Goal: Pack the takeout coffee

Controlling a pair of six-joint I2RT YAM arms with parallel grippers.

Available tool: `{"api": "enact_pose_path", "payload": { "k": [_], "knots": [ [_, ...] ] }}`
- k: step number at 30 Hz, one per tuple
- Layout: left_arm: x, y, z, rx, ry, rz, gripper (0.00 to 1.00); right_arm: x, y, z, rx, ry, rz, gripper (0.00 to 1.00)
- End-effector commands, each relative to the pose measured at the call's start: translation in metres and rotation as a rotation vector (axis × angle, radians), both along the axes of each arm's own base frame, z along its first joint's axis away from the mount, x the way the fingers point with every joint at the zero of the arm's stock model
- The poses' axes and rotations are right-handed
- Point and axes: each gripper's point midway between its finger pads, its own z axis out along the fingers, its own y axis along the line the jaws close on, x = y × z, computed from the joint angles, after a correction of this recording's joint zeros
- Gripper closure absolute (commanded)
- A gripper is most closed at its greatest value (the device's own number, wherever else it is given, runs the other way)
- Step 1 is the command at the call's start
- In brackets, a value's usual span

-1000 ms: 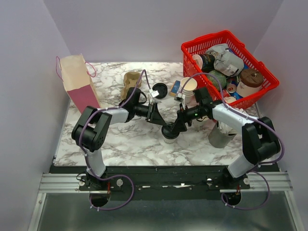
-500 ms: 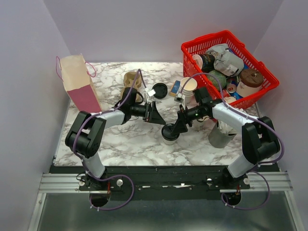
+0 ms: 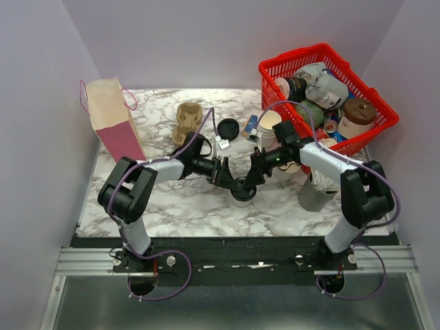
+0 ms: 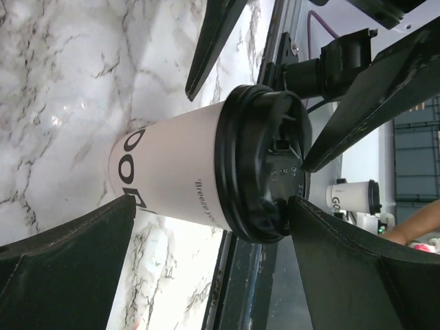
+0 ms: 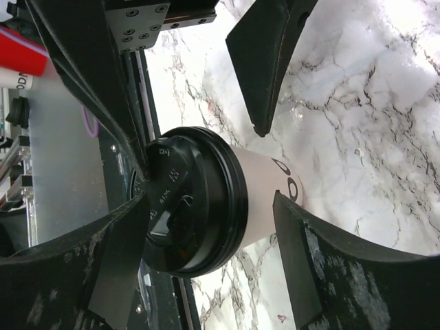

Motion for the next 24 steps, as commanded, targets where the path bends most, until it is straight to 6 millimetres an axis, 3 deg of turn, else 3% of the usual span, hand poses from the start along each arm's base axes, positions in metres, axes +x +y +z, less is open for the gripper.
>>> {"api": "enact_pose_path", "payload": {
  "k": [1,6,17,24],
  "knots": [
    [0.003,0.002,-0.017,0.041,-0.015,-0.004,0.02,0.001,0.001,-0.005,0.004,0.034,0.001,0.21],
    [0.006,0.002,-0.022,-0.01,0.066,0.038,0.02,-0.003,-0.001,-0.012,0.027,0.089,0.01,0.28],
    [0.014,-0.005,-0.032,-0.086,0.137,0.089,0.03,-0.007,-0.002,-0.027,0.043,0.132,0.032,0.32],
    [0.018,-0.003,-0.052,-0.05,0.18,0.124,0.04,-0.001,-0.003,-0.038,0.008,0.13,0.012,0.34]
  ]
}}
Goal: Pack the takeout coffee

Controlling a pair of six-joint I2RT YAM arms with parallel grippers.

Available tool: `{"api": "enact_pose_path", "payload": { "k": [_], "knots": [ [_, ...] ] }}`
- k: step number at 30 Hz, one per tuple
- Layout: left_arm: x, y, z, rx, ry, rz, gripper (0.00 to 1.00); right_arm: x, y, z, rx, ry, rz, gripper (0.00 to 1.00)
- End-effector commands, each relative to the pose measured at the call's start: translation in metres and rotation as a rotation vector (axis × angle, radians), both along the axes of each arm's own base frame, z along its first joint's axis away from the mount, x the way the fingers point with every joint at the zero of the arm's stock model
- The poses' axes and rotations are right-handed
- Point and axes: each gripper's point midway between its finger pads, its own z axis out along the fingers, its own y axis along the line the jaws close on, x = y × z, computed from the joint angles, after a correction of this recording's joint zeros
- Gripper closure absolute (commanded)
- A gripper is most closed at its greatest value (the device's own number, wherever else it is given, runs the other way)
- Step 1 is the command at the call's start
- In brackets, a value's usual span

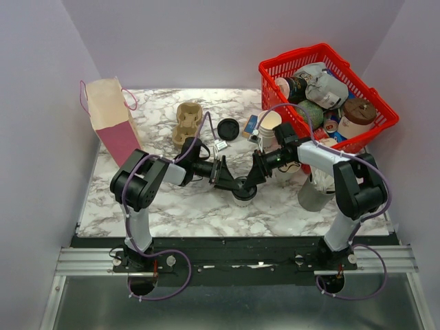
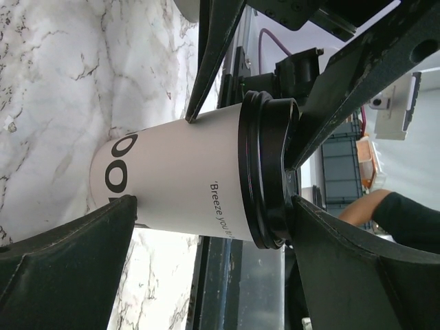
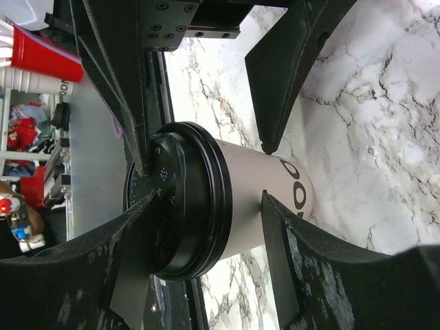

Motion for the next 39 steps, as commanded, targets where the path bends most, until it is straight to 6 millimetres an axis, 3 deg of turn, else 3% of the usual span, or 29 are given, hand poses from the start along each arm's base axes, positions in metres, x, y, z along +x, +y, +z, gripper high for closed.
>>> {"api": "enact_pose_path", "payload": {
  "k": [1,13,16,20,28,29,30,36,39],
  "knots": [
    [0.016,0.002,-0.042,0.095,0.001,0.115,0.04,0.003,-0.004,-0.026,-0.068,0.0,-0.009,0.34],
    [0.023,0.022,-0.103,0.366,0.003,0.147,0.05,0.013,-0.009,-0.043,-0.15,-0.012,-0.046,0.31],
    [0.021,0.024,-0.108,0.376,0.058,0.154,0.05,0.012,-0.007,-0.042,-0.131,0.009,-0.038,0.3],
    [0.028,0.015,-0.094,0.296,0.043,0.143,0.05,0.007,-0.005,-0.031,-0.065,-0.002,-0.01,0.29],
    [0.045,0.006,-0.019,0.128,-0.091,0.156,0.03,0.019,0.001,0.017,0.002,-0.14,0.017,0.15],
    [0.045,0.006,-0.014,0.12,-0.099,0.155,0.02,0.022,0.002,0.021,0.002,-0.154,0.018,0.13],
    [0.046,0.007,-0.007,0.109,-0.11,0.157,0.02,0.022,0.002,0.024,0.001,-0.16,0.021,0.01],
    [0.048,0.005,0.02,0.066,-0.163,0.144,0.01,0.034,0.002,0.036,-0.018,-0.23,0.034,0.0],
    [0.047,0.008,0.023,0.078,-0.188,0.142,0.01,0.046,-0.002,0.034,-0.072,-0.274,0.011,0.0]
  ]
}}
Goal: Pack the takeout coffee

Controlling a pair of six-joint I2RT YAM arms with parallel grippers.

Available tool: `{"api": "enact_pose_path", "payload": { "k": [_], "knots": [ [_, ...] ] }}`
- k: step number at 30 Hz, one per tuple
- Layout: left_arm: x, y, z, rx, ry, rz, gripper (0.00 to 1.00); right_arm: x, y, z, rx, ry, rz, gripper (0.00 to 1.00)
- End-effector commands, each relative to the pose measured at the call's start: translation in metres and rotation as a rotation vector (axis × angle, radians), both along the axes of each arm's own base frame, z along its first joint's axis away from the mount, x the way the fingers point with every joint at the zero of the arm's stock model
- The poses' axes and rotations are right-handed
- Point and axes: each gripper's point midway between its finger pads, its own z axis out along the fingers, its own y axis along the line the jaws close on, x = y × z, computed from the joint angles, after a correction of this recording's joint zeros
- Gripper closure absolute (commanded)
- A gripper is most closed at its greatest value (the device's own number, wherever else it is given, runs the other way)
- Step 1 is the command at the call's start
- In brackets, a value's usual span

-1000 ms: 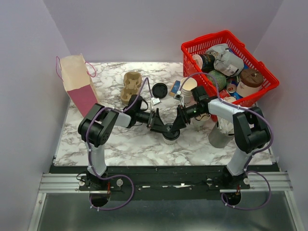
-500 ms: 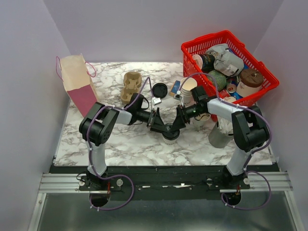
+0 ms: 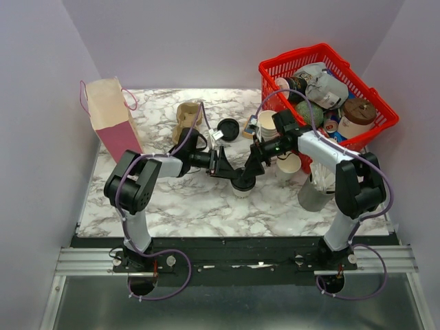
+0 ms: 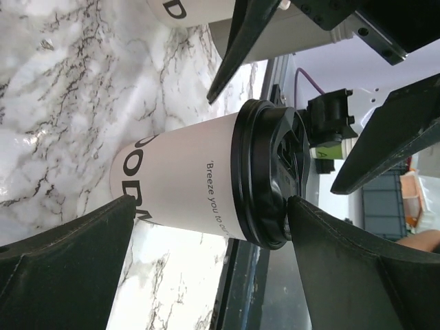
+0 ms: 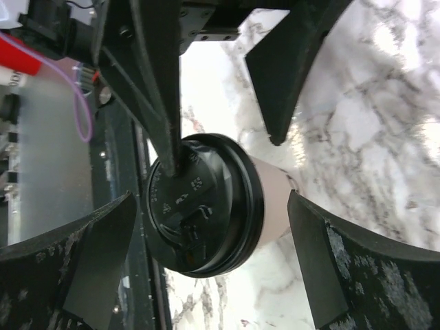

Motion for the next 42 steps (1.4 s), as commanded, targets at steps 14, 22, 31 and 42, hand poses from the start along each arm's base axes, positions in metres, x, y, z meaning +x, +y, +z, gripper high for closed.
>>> {"api": "enact_pose_path", "payload": {
  "k": [14,22,31,42],
  "knots": [
    [0.028,0.036,0.07,0.082,-0.329,0.1,0.01,0.012,-0.033,0.03,-0.265,-0.385,-0.005,0.02],
    [0.026,0.054,0.098,0.136,-0.454,0.133,0.01,-0.021,-0.056,-0.04,-0.452,-0.52,0.342,0.0],
    [0.018,0.06,0.099,0.146,-0.467,0.143,0.01,-0.006,-0.026,-0.042,-0.405,-0.515,0.307,0.01],
    [0.025,0.076,0.082,0.237,-0.47,0.21,0.01,-0.012,0.042,-0.046,-0.267,-0.493,0.382,0.06]
  ]
}}
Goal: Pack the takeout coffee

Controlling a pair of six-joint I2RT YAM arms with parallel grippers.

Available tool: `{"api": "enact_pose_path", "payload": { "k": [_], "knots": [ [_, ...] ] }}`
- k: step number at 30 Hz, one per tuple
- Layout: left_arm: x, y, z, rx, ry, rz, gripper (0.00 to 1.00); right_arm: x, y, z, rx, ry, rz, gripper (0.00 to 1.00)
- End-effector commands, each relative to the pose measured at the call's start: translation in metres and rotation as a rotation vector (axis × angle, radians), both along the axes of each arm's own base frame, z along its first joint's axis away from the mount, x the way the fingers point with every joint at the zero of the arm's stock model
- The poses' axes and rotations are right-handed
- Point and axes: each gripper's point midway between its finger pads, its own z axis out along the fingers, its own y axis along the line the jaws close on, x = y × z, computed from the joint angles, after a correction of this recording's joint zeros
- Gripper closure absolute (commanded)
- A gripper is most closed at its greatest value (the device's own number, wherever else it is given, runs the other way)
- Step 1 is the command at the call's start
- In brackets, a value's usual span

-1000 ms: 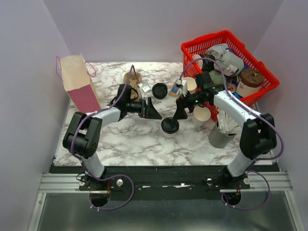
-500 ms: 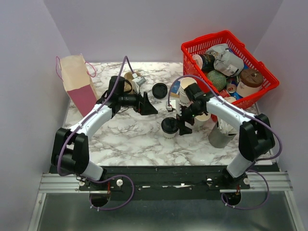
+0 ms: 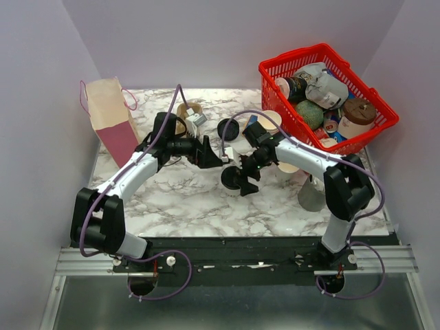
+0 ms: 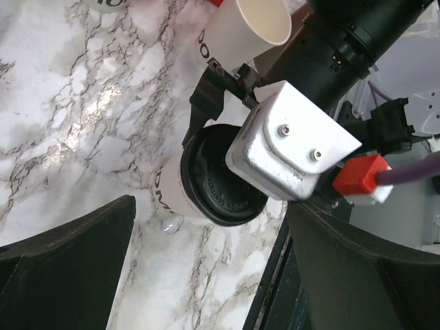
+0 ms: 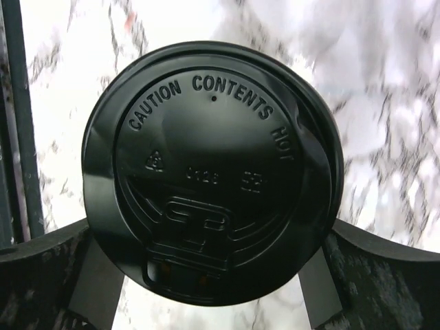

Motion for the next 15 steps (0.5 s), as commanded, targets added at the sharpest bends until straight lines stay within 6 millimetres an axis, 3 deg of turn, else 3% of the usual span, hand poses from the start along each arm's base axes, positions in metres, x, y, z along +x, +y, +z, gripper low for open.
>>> {"api": "enact_pose_path", "payload": {
  "k": [1,5,8,10,11,13,15],
  "knots": [
    [0.009,0.017,-0.009,0.065,-0.032,0.094,0.01,0.011,0.037,0.009,0.099,-0.002,0.02,0.07],
    [0.02,0.04,-0.015,0.129,-0.027,0.204,0.01,0.018,0.052,0.014,0.129,0.031,-0.006,0.07],
    [0.021,0.055,-0.02,0.18,-0.018,0.283,0.01,0.013,0.05,0.024,0.125,0.056,-0.034,0.05],
    [0.011,0.056,-0.025,0.16,0.038,0.309,0.01,0.001,0.042,0.026,0.117,0.082,-0.059,0.03],
    [0.011,0.053,-0.023,0.129,0.037,0.31,0.01,-0.004,0.037,0.041,0.139,0.063,-0.071,0.02],
    [-0.005,0.044,-0.032,0.065,0.111,0.264,0.01,-0.007,0.034,0.052,0.149,0.069,-0.139,0.0],
    [0.0,0.042,-0.035,0.064,0.112,0.26,0.01,-0.006,0.026,0.061,0.161,0.04,-0.18,0.0]
  ]
}}
